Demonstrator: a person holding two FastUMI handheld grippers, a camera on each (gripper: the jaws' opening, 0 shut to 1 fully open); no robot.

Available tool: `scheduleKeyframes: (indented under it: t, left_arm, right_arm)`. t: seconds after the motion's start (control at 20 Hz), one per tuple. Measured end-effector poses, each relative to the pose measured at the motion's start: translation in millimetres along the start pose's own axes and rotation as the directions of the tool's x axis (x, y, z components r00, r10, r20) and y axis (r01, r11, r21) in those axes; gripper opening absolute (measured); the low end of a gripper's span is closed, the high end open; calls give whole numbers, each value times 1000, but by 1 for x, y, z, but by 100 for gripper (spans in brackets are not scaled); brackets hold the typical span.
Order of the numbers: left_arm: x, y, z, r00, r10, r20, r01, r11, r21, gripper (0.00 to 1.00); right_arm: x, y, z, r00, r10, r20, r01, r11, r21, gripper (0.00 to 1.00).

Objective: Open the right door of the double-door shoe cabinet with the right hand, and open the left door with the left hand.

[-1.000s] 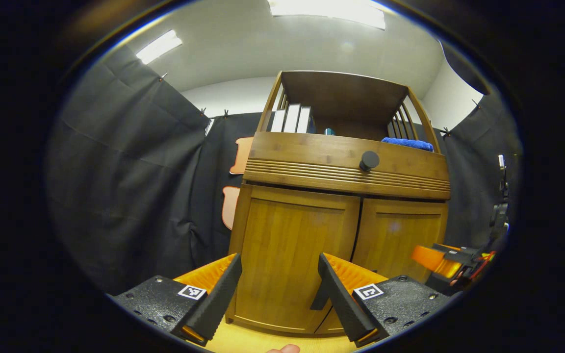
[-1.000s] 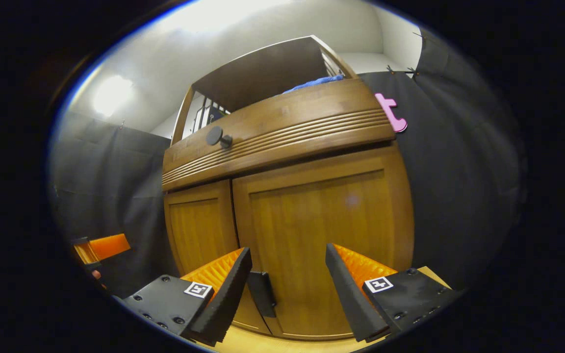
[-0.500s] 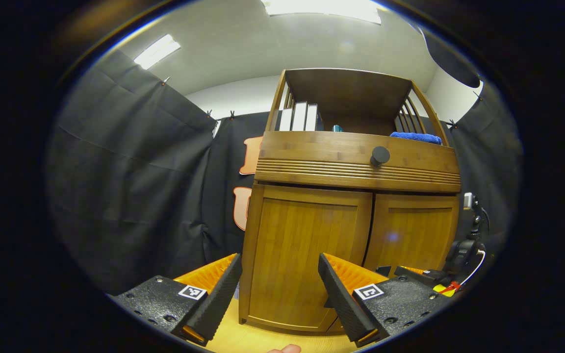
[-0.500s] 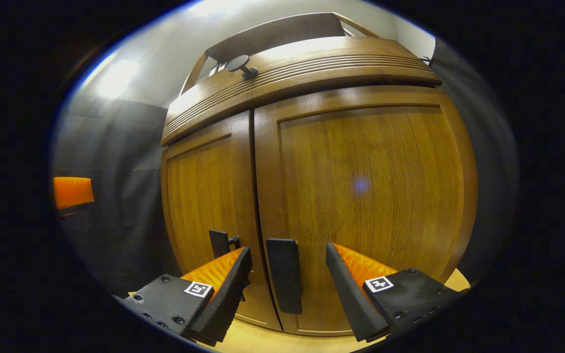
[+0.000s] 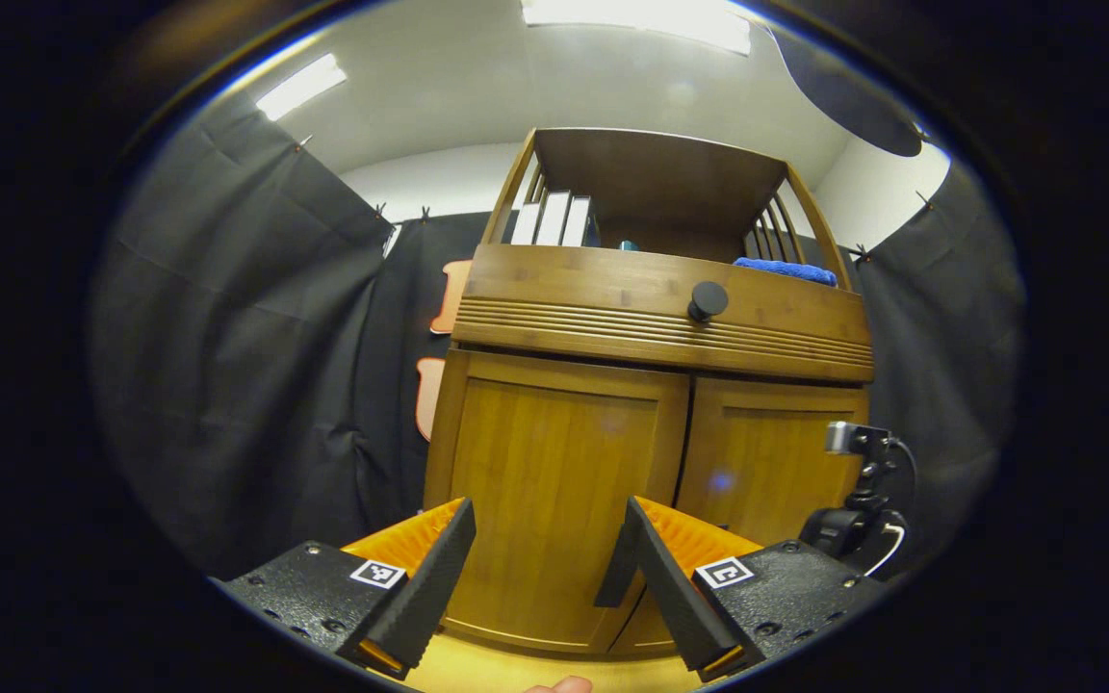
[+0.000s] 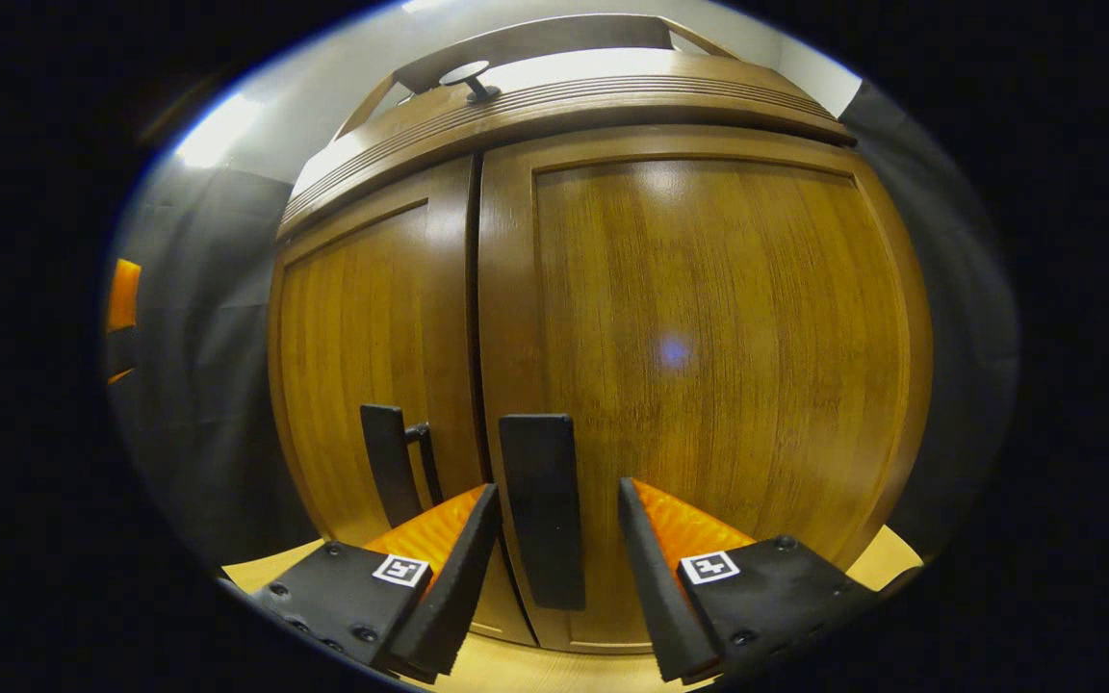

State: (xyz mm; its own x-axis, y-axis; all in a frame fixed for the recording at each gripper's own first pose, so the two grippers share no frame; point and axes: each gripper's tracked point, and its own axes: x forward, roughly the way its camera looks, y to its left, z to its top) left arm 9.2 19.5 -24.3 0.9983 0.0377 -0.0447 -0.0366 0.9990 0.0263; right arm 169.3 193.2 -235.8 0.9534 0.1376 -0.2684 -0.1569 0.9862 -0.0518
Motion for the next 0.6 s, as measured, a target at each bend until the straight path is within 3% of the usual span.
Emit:
scheduleKeyframes:
  t: [0.15, 0.25, 0.45, 0.6]
  left_arm:
    - [-8, 9, -1, 1000, 1, -5, -1, 1000, 3, 92]
    - [-14, 16, 7, 1000, 10, 19, -11, 1000, 21, 92]
    - [-24, 26, 13, 999, 9, 36, -11, 998, 55, 92]
    - [-31, 29, 12, 999, 4, 38, -6, 998, 62, 92]
  right_arm:
    - [4, 4, -17, 998, -22, -56, 22, 1000, 4, 69]
    - [6, -3, -13, 996, -83, -38, 83, 997, 1, 67]
    - [7, -3, -14, 992, -123, -23, 122, 992, -33, 43]
    - [5, 3, -14, 995, -93, -40, 93, 996, 14, 31]
